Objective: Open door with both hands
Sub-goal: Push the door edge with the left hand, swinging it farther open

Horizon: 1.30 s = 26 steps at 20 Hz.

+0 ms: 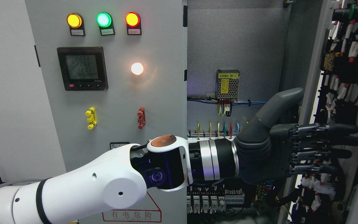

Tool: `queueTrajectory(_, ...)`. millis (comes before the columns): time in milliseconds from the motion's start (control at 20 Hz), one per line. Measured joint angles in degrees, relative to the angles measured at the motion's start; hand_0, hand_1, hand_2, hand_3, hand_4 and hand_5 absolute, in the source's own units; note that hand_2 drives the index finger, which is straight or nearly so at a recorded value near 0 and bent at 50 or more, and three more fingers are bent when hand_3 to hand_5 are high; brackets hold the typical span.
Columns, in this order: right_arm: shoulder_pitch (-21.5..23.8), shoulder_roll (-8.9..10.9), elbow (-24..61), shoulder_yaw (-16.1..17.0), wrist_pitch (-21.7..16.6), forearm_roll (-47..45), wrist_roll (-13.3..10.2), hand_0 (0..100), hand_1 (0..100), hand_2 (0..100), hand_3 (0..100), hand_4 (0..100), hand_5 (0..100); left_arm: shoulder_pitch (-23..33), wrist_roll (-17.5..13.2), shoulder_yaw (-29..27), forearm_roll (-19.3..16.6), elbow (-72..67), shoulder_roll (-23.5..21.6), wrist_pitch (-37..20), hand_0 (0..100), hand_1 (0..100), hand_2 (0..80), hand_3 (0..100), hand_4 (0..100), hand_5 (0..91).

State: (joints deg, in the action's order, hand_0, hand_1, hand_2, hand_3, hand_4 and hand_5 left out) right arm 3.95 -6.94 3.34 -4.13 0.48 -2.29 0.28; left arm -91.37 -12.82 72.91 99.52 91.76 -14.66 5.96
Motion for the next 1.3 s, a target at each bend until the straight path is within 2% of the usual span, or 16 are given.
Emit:
queueTrajectory(351, 0.0, 0.0, 0.0, 0.0, 0.0, 0.0, 0.0, 11, 0, 0, 0, 0, 0, 1.0, 3.9, -0.1, -2.3, -1.4, 6.2, -0.7, 0, 0, 0.0, 0, 3, 0.0)
queueTrajectory(901, 0.0, 0.0, 0.0, 0.0, 0.0, 0.0, 0.0, 11, 0, 0, 0, 0, 0, 1.7, 5.9, -0.3, -3.6, -5.0, 14.0, -0.8, 0, 0, 0.0, 0, 3, 0.0)
queueTrajectory(1302, 0.0, 0.0, 0.0, 0.0, 0.0, 0.0, 0.0, 11, 0, 0, 0, 0, 0, 1.9, 7.2, -0.3, -4.3, -6.5, 17.1, -0.8, 0, 0, 0.0, 0, 3, 0.0)
